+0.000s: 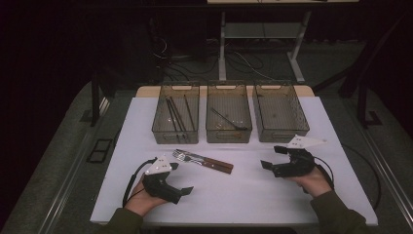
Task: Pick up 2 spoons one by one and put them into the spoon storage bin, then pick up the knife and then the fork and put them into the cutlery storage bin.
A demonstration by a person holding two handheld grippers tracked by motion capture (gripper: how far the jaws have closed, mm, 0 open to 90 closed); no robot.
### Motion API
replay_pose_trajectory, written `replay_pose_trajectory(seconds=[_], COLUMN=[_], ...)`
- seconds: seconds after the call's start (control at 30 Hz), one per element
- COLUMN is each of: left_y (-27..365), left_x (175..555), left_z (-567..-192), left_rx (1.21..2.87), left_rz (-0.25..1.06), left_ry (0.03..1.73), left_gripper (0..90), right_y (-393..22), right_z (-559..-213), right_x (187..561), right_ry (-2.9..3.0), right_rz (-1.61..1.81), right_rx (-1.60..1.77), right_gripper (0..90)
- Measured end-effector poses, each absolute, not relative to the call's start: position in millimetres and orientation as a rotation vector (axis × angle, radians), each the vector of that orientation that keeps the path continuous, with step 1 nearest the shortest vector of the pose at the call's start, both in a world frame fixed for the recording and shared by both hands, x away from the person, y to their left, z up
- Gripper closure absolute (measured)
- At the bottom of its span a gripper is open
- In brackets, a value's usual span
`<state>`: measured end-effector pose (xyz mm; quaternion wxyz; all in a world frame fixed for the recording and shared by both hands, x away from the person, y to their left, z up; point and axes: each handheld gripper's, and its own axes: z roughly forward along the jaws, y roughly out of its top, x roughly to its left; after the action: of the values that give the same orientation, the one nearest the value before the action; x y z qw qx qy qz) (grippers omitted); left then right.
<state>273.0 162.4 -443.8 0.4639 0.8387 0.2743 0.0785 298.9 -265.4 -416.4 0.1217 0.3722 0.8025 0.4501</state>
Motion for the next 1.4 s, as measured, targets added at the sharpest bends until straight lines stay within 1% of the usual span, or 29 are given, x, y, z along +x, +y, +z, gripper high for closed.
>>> replay_pose_trajectory(seconds=[0.13, 0.33, 0.47, 0.53, 0.63, 0.67, 0.77, 1.03, 1.13, 1.3, 1.33, 1.4], left_y=[161.7, 161.3, 160.6, 160.1, 159.5, 159.1, 158.3, 151.0, 145.2, 138.7, 137.3, 134.5], left_x=[272.4, 272.0, 273.1, 274.9, 279.6, 282.2, 288.6, 312.2, 321.8, 339.2, 342.3, 349.5], left_z=[-443.4, -442.6, -441.5, -441.1, -440.0, -439.0, -435.7, -430.4, -431.4, -433.1, -433.3, -433.3], left_rx=[2.057, 2.055, 2.057, 2.066, 2.078, 2.079, 2.088, 2.122, 2.142, 2.168, 2.168, 2.190], left_rz=[0.185, 0.180, 0.176, 0.186, 0.194, 0.199, 0.218, 0.243, 0.227, 0.213, 0.212, 0.217], left_ry=[0.672, 0.675, 0.674, 0.684, 0.703, 0.708, 0.719, 0.728, 0.734, 0.756, 0.769, 0.776], left_gripper=[0.1, 0.7, 3.3, 6.4, 14.5, 16.0, 26.3, 63.4, 74.8, 87.8, 89.3, 89.5], right_y=[-269.7, -276.8, -283.5, -283.9, -282.2, -281.7, -282.2, -282.3, -282.4, -282.2, -282.2, -282.2], right_z=[-429.2, -442.2, -445.9, -446.6, -446.8, -447.0, -446.5, -445.9, -445.8, -445.9, -446.1, -446.3], right_x=[284.9, 274.0, 270.8, 271.0, 272.2, 272.3, 272.5, 272.9, 272.9, 273.3, 273.3, 273.4], right_ry=[2.356, 2.375, 2.366, 2.365, 2.360, 2.360, 2.360, 2.357, 2.352, 2.357, 2.358, 2.360], right_rz=[1.299, 1.256, 1.279, 1.281, 1.287, 1.283, 1.288, 1.294, 1.294, 1.286, 1.285, 1.282], right_rx=[1.098, 1.091, 1.119, 1.130, 1.120, 1.119, 1.121, 1.127, 1.125, 1.127, 1.128, 1.125], right_gripper=[18.6, 17.3, 17.3, 17.3, 17.3, 17.3, 17.3, 17.3, 17.3, 17.3, 17.3, 17.3])
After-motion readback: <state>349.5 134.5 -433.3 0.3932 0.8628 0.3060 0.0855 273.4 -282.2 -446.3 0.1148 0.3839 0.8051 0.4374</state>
